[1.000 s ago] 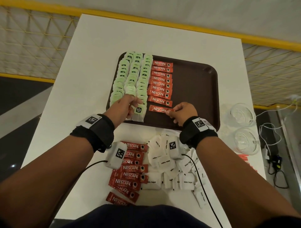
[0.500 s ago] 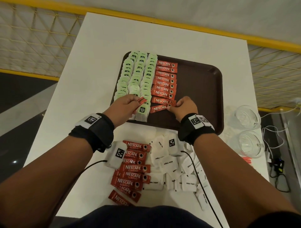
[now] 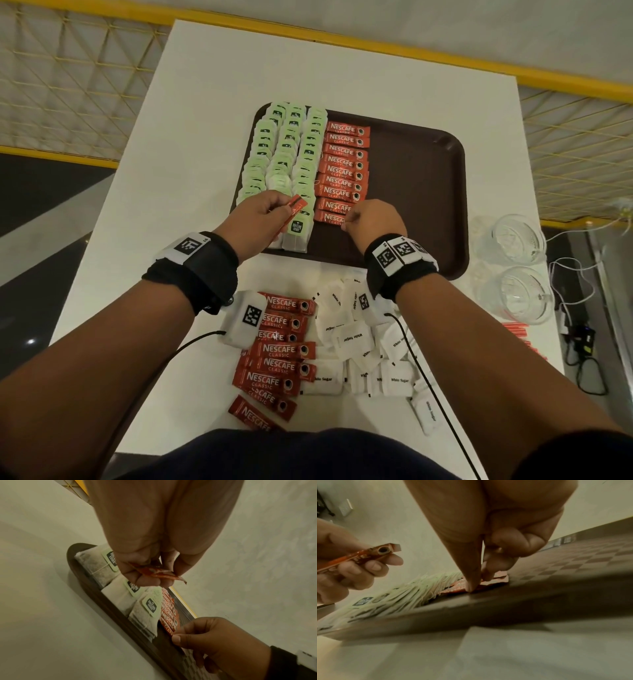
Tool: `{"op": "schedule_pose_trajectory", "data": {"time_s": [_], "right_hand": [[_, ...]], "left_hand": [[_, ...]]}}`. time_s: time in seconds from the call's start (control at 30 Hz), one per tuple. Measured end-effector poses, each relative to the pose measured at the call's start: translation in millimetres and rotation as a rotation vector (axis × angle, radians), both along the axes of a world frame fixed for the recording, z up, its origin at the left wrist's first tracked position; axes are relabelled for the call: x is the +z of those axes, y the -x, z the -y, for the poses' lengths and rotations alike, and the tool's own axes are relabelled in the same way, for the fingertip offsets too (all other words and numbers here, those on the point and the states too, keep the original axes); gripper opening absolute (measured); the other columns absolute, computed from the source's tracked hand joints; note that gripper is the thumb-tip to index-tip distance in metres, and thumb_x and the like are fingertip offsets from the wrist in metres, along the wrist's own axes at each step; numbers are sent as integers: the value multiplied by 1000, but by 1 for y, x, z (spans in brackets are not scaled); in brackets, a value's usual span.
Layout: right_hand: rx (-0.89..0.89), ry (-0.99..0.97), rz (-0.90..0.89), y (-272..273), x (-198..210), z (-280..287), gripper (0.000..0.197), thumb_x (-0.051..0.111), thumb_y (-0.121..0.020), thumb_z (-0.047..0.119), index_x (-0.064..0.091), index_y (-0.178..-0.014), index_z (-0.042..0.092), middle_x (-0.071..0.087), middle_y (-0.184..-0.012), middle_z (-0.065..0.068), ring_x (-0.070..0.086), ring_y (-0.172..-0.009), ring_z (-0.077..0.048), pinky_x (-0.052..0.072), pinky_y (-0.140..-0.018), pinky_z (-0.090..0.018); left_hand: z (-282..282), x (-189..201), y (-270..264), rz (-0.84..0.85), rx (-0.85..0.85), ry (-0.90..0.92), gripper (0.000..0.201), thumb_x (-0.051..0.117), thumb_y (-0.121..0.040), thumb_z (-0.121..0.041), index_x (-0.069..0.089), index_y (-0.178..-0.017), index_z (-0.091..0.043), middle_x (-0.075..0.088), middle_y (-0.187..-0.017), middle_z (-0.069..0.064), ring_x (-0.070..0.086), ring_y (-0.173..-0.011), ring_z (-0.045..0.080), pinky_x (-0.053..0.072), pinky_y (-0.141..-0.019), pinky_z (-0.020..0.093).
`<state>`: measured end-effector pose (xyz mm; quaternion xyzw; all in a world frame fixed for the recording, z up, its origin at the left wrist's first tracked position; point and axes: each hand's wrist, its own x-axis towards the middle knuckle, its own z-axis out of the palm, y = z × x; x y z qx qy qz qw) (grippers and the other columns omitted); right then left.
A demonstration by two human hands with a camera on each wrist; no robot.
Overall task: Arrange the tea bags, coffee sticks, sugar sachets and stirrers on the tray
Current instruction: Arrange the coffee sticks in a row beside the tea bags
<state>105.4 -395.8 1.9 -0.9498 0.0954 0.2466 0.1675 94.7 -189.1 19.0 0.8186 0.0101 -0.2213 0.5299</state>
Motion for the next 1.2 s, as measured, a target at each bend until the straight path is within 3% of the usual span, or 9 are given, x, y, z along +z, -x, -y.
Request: {"op": "schedule_pose_trajectory", "data": {"time_s": [0.17, 0.27, 0.4, 0.53, 0.63, 0.73, 0.83, 0.97, 1.2], "right_hand": [[27, -11, -69, -12, 1, 0, 16, 65, -92, 24, 71, -104, 16, 63, -122, -7, 59, -110, -28, 49, -97, -40], [-13, -37, 162, -2, -3, 0, 15, 61, -93, 29, 69, -93, 17, 66, -101, -2, 62, -93, -21, 51, -82, -34], [-56, -380, 311, 11, 13, -6, 34, 53, -96, 45, 65, -87, 15, 62, -78, 1, 58, -70, -13, 49, -67, -29], [-49, -679, 190, 19, 28, -8, 7, 68, -91, 23, 71, -94, 17, 65, -76, 6, 57, -58, -2, 49, -53, -16], [-149, -879, 209, 20, 29, 0, 9, 69, -88, 6, 71, -90, 15, 68, -77, -3, 64, -65, -10, 55, -61, -21], [-266, -987, 266, 24, 30, 13, 9, 71, -85, 4, 72, -91, 11, 71, -84, -8, 68, -73, -13, 56, -69, -22], [-292, -959, 266, 31, 28, 22, 7, 73, -84, 13, 73, -90, 16, 71, -96, -9, 69, -87, -16, 56, -74, -22], [-370, -991, 179, 34, 23, 27, 16, 70, -87, 7, 67, -103, 8, 70, -101, -15, 72, -83, -17, 59, -72, -24], [-476, -969, 99, 42, 8, 40, 14, 69, -87, 4, 68, -101, 4, 73, -95, -14, 73, -80, -18, 59, -69, -25]], "left_hand": [[-5, -4, -1, 40, -25, -64, 23, 54, -99, -30, 63, -117, -18, 65, -100, 2, 58, -79, 15, 53, -68, 30], [-6, -5, -1, 90, -33, -70, 21, 65, -93, -29, 67, -112, -20, 66, -95, -5, 61, -80, 9, 52, -68, 24], [-1, -5, -3, 111, -8, -20, 19, 77, -83, -26, 69, -99, -20, 68, -83, -9, 64, -79, 4, 50, -69, 18], [8, -3, -5, 111, -22, 60, 19, 79, -81, -21, 70, -97, -15, 71, -82, -2, 66, -76, 4, 55, -71, 18], [14, 0, -5, 14, -41, 91, 23, 63, -94, -32, 67, -104, -13, 73, -91, 2, 67, -75, 8, 56, -66, 25], [15, 0, -5, -142, -12, 135, 30, 49, -101, -38, 63, -108, -13, 72, -89, 3, 63, -63, 8, 51, -55, 22], [15, -2, -6, -68, -42, 106, 18, 59, -97, -26, 65, -108, -12, 69, -88, 3, 60, -59, 1, 50, -54, 18], [19, -5, -7, 28, -24, 104, 20, 70, -90, -20, 66, -108, -11, 69, -93, 2, 63, -64, -1, 53, -59, 15], [19, -7, -5, 56, -27, 83, 19, 66, -93, -23, 65, -108, -12, 71, -96, 7, 68, -77, 11, 58, -70, 31]]}}
